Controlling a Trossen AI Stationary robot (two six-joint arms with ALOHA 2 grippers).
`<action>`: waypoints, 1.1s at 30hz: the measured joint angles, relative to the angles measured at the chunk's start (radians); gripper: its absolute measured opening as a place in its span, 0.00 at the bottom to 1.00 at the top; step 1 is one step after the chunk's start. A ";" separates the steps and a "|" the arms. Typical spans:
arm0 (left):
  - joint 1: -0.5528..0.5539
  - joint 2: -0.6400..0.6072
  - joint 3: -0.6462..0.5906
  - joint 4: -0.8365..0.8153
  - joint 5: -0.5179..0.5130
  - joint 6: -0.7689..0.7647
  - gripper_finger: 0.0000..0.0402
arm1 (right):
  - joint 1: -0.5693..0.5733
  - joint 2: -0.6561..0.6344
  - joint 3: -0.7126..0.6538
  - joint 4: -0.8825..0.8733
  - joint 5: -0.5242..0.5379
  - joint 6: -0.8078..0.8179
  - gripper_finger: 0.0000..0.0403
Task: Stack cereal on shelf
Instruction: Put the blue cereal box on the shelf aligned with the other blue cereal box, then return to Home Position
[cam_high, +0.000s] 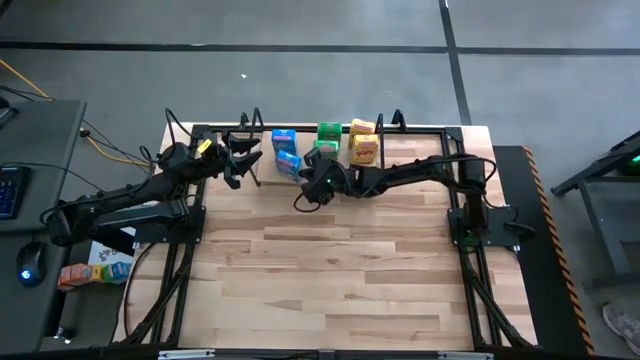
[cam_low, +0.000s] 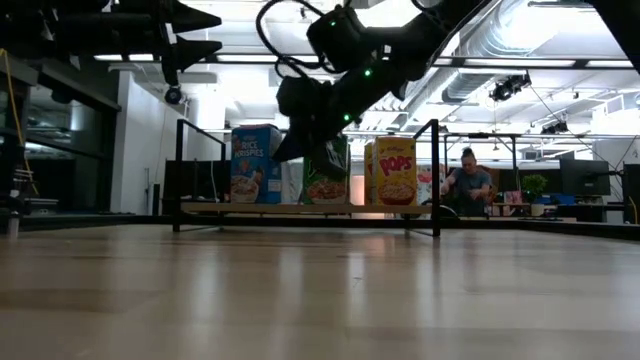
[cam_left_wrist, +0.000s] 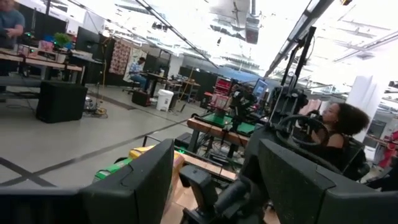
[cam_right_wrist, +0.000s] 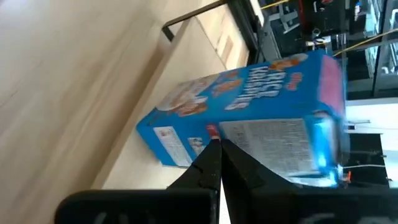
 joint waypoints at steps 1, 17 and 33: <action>0.000 0.000 0.000 0.000 0.000 0.000 0.56 | 0.000 0.007 0.000 0.005 0.000 -0.003 0.00; 0.000 0.000 0.000 -0.001 -0.002 0.010 0.56 | -0.044 0.047 0.000 0.163 0.063 0.055 0.00; 0.000 0.000 0.000 -0.026 0.040 0.057 0.56 | 0.039 -0.053 0.000 -0.052 0.164 0.166 0.00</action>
